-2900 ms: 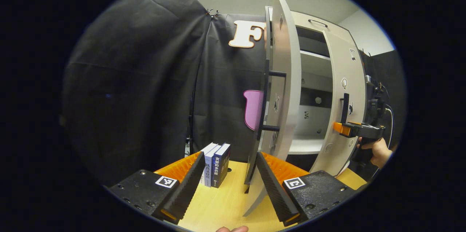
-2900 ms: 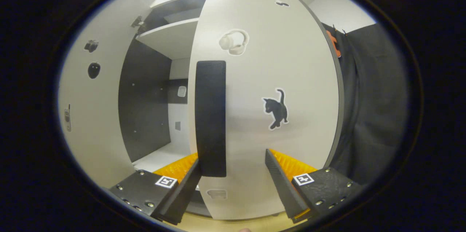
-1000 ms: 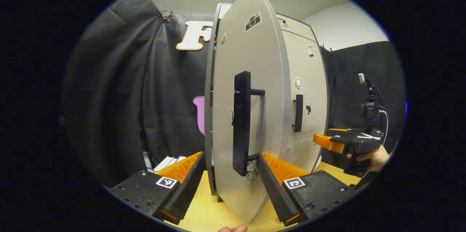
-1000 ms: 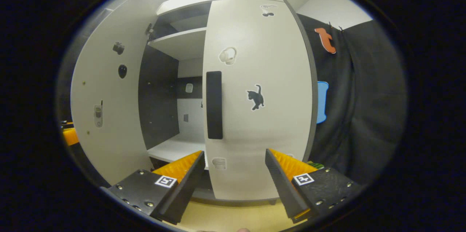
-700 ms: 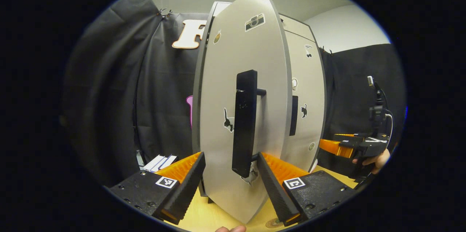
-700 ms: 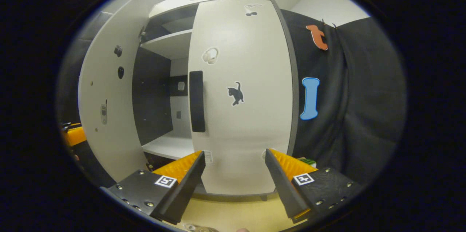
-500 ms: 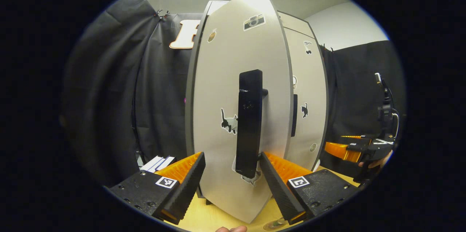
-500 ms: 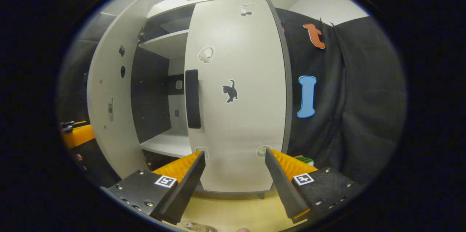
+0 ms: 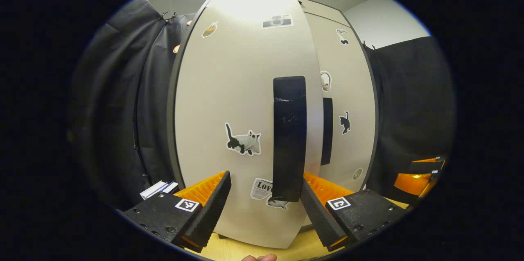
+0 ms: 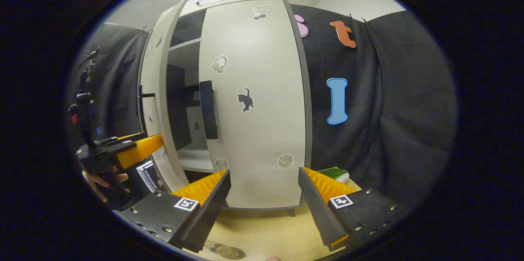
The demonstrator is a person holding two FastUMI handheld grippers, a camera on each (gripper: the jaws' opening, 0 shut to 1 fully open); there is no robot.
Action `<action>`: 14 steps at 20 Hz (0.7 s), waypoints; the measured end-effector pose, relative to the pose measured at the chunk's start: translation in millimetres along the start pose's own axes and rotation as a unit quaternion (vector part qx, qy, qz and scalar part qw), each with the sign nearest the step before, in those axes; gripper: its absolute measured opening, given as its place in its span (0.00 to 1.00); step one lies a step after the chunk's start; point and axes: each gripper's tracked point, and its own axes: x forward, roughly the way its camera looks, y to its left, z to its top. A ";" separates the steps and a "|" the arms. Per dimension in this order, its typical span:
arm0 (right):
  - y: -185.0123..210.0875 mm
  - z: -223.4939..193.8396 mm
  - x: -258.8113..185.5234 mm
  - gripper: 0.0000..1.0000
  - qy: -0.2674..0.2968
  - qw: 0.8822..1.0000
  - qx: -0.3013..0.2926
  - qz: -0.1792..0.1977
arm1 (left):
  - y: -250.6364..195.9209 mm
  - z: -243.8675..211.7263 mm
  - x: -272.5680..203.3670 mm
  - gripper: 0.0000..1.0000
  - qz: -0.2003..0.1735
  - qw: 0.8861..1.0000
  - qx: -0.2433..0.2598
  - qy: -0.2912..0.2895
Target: Grasp the bottle in the cabinet with the left hand and place it on the coaster, then close the right door with the right hand and the left door with the left hand.
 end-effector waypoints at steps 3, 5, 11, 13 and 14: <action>7.8 5.4 -7.9 1.00 0.003 1.000 0.023 0.009 | -4.7 -2.3 17.4 0.98 0.001 1.000 -0.009 0.002; 12.4 15.0 -10.5 1.00 -0.009 1.000 0.021 0.012 | -7.7 -2.9 29.9 0.99 0.005 1.000 -0.011 0.002; 9.1 11.1 -18.7 1.00 0.000 1.000 0.021 0.008 | -10.8 -5.5 57.0 0.99 0.022 1.000 -0.010 0.005; 11.7 13.8 -19.7 1.00 -0.002 0.999 0.030 0.014 | -11.3 -4.5 65.2 0.99 0.028 1.000 0.002 0.002; 9.4 15.6 -20.8 1.00 -0.006 0.999 0.029 0.012 | -10.6 -4.5 68.8 0.99 0.032 0.999 0.008 0.002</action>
